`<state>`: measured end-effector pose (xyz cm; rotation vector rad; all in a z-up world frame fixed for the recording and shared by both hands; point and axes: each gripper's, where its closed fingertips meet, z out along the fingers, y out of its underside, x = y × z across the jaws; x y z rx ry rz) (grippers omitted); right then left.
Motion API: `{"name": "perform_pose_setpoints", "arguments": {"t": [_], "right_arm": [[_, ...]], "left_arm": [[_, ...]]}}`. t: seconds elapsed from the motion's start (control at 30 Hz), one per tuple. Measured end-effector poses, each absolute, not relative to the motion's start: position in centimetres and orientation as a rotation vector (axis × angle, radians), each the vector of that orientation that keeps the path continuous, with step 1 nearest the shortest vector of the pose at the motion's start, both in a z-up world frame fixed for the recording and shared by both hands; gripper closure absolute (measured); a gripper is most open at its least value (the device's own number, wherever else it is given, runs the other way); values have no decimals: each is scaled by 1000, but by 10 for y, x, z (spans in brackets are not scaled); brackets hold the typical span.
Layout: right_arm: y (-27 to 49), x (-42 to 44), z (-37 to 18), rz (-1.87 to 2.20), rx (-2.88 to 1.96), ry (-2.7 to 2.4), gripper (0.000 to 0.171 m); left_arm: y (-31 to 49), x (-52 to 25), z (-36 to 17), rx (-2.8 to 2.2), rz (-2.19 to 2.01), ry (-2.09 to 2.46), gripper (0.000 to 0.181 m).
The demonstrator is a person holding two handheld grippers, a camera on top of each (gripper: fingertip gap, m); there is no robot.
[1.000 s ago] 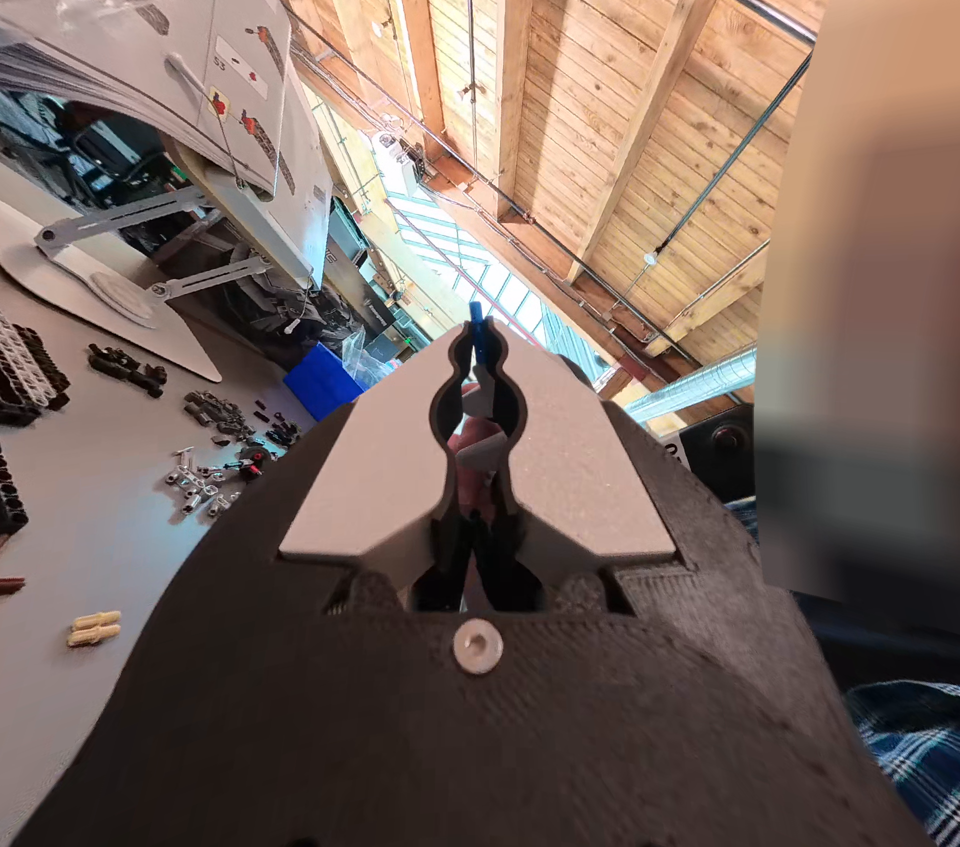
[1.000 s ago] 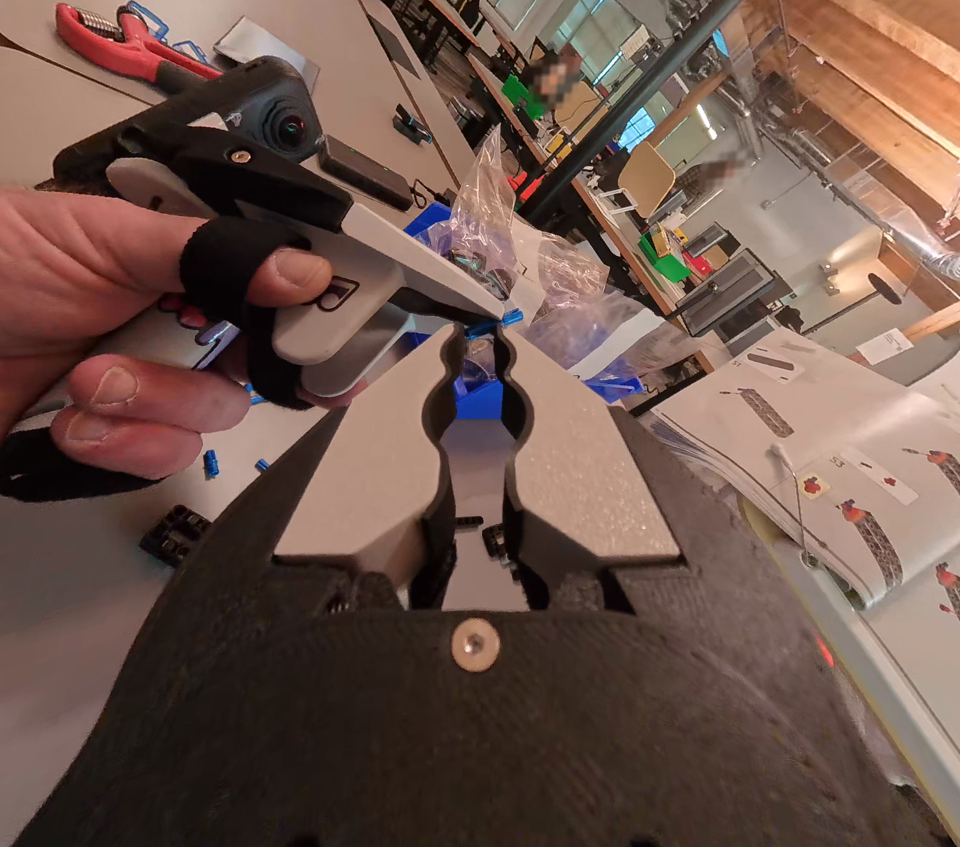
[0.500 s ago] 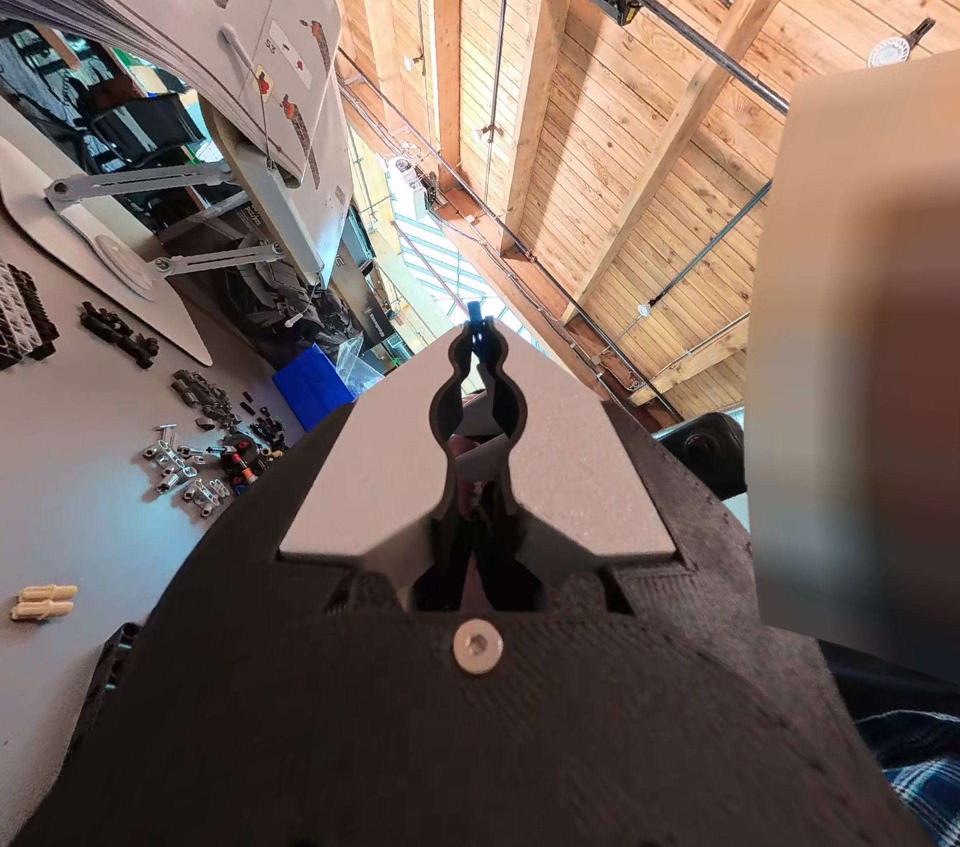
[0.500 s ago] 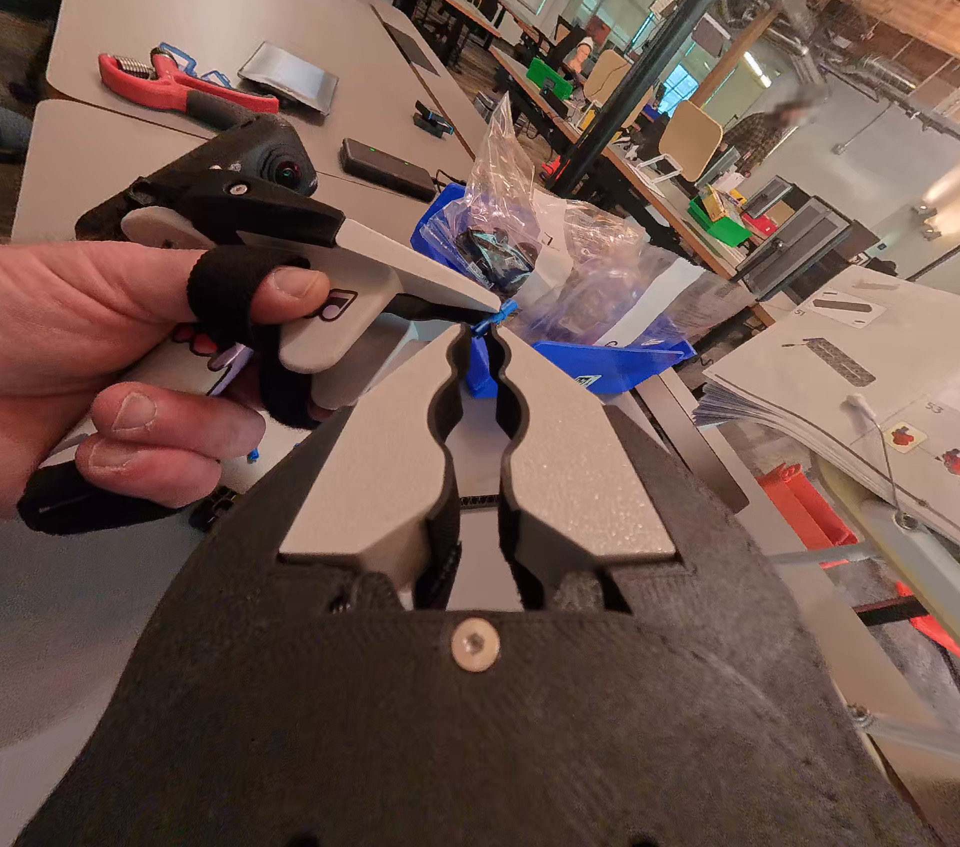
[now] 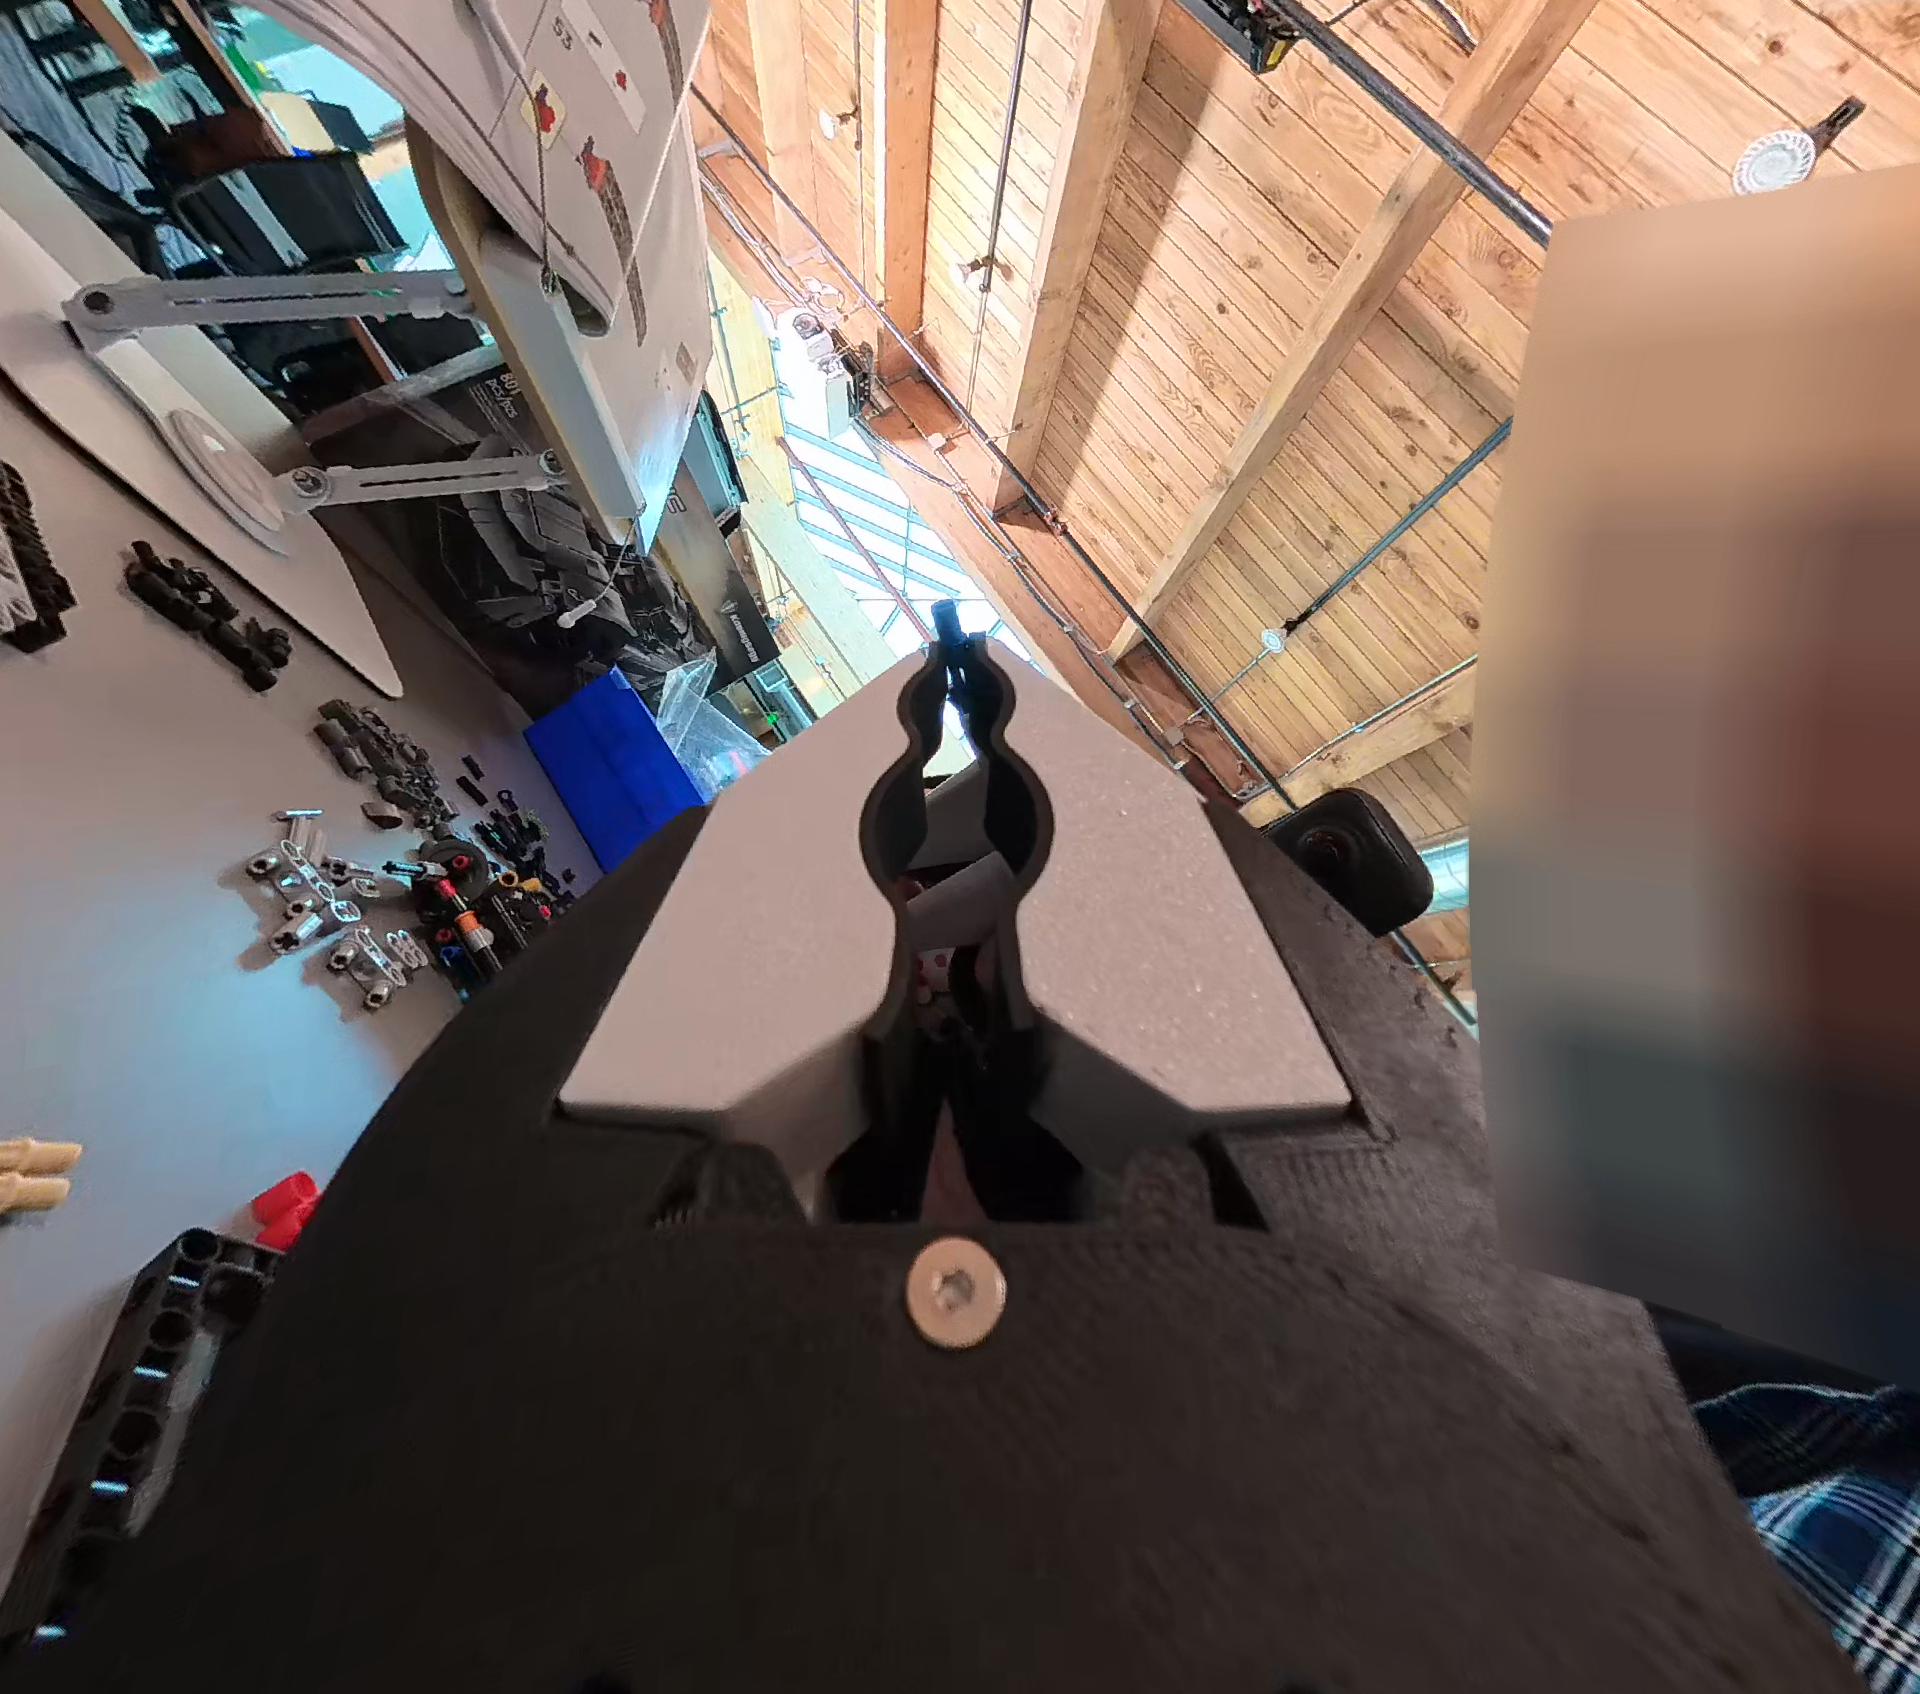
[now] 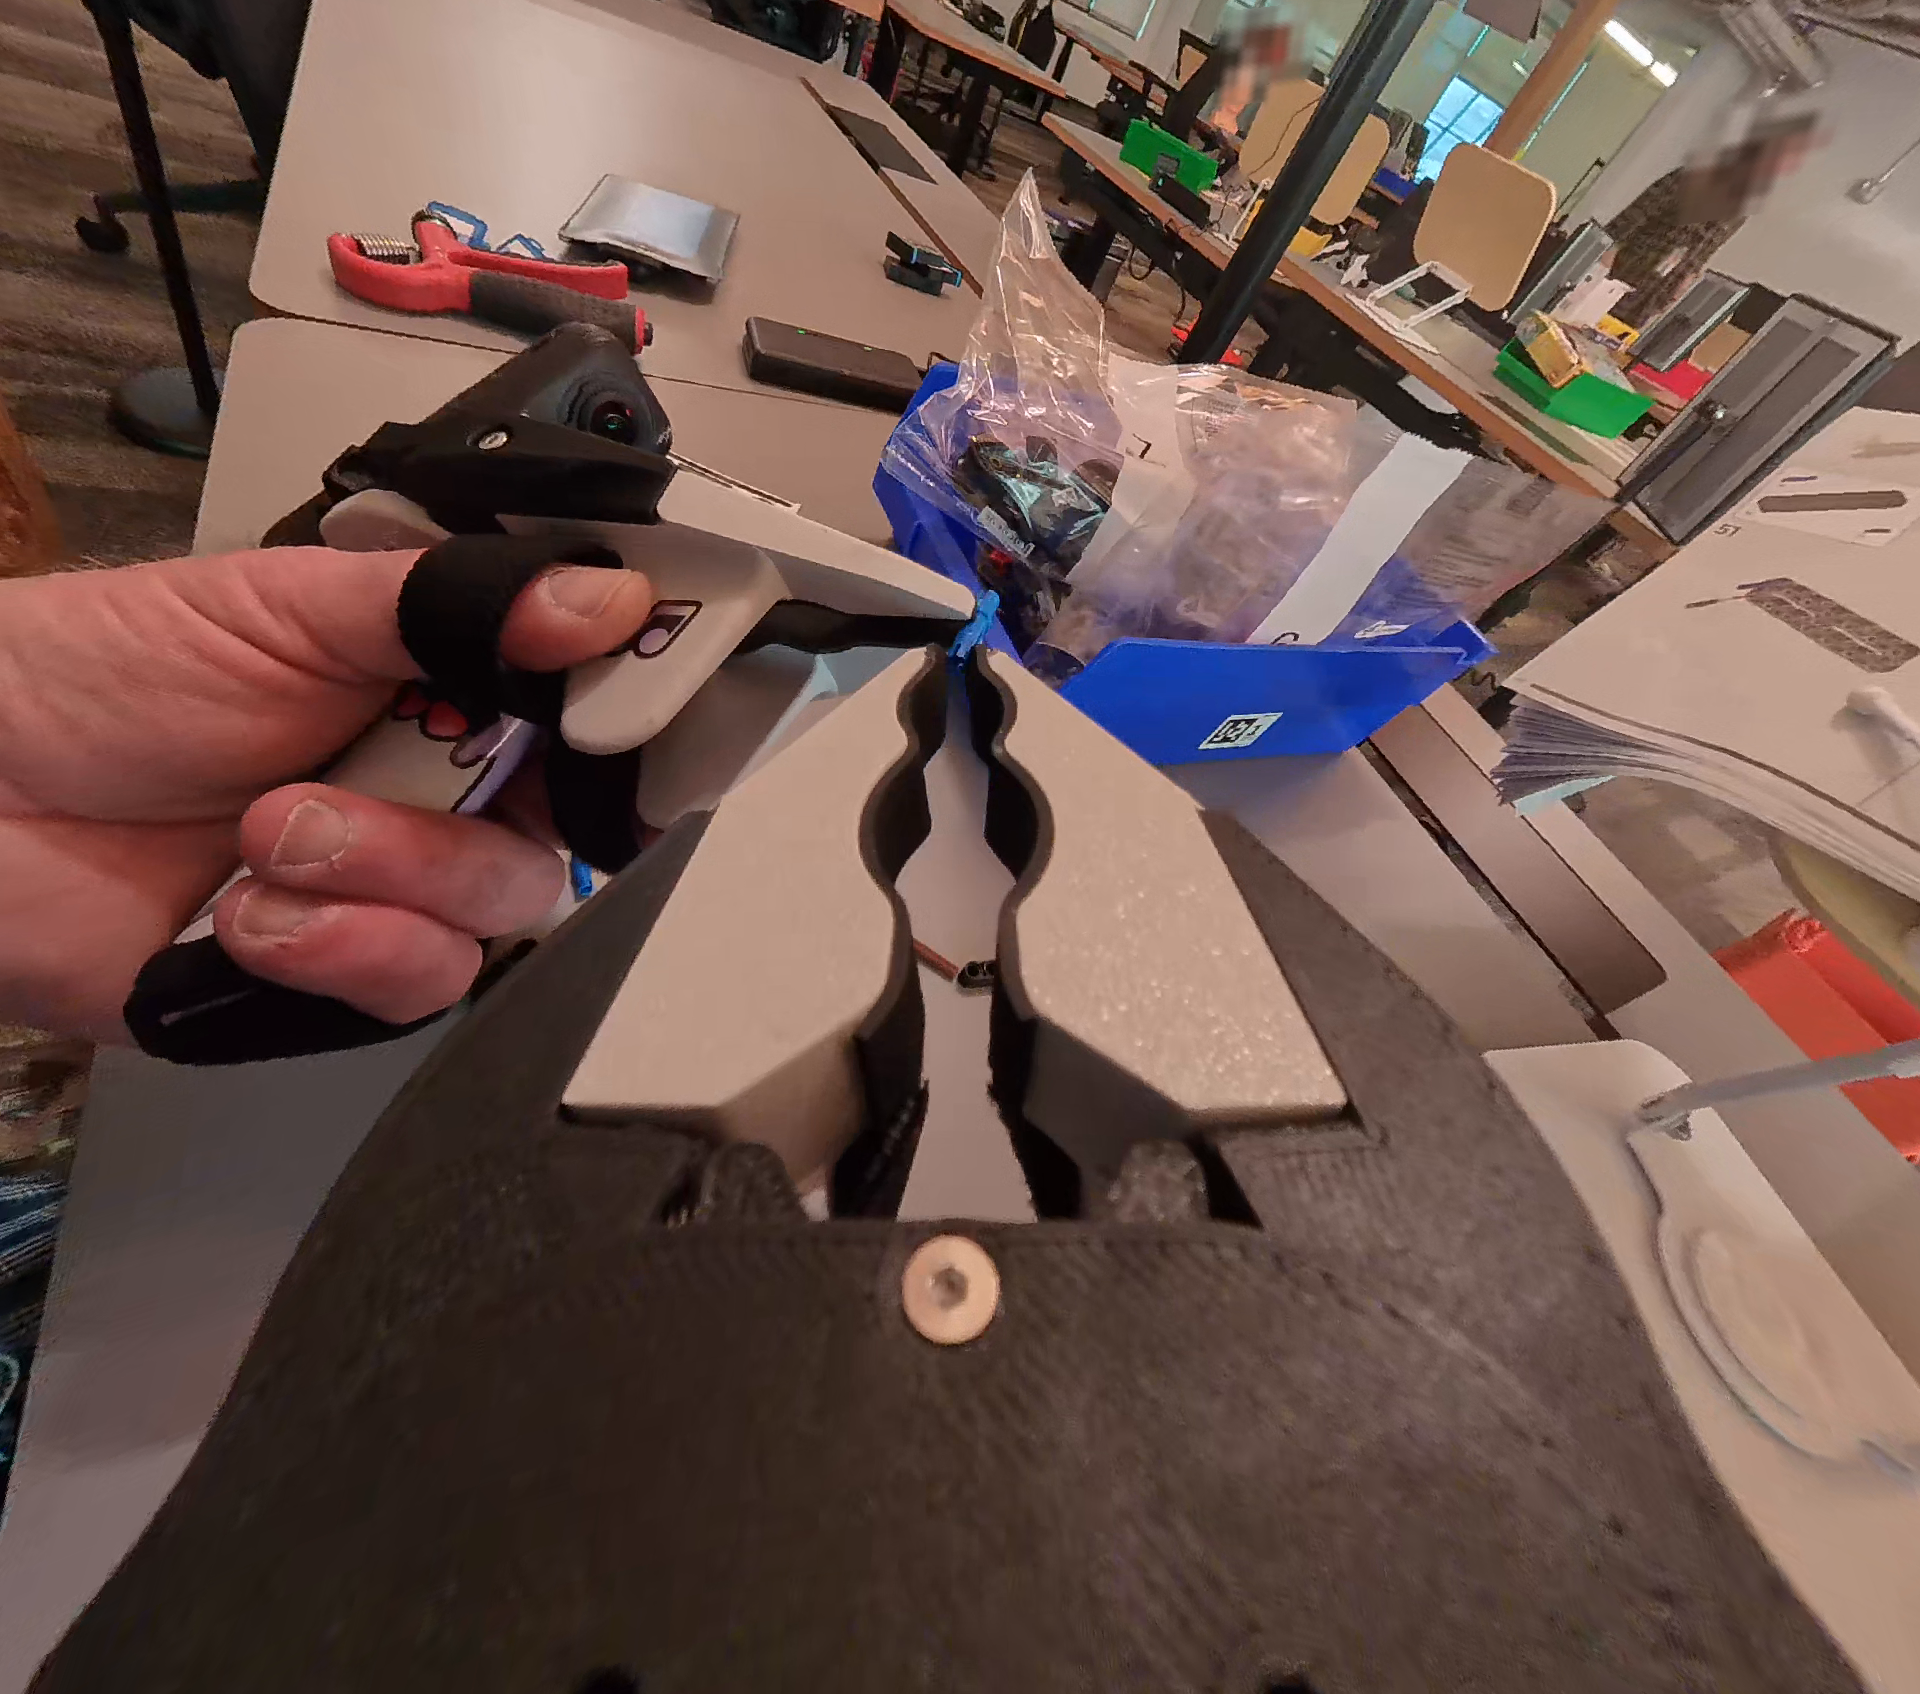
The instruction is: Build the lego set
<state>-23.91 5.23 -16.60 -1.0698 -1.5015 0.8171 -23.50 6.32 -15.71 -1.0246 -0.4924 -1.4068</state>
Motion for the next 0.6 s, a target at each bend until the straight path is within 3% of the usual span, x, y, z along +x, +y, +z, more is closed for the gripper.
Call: {"name": "perform_pose_setpoints", "arguments": {"t": [0.03,0.6], "right_arm": [[53,-238,-167,824,-1074,-1502,170],[59,-220,-170,896,-1093,-1533,170]], "left_arm": [[63,-234,-158,-1025,-1408,-495,179],[67,-230,-154,-1149,-1367,-368,179]]}}
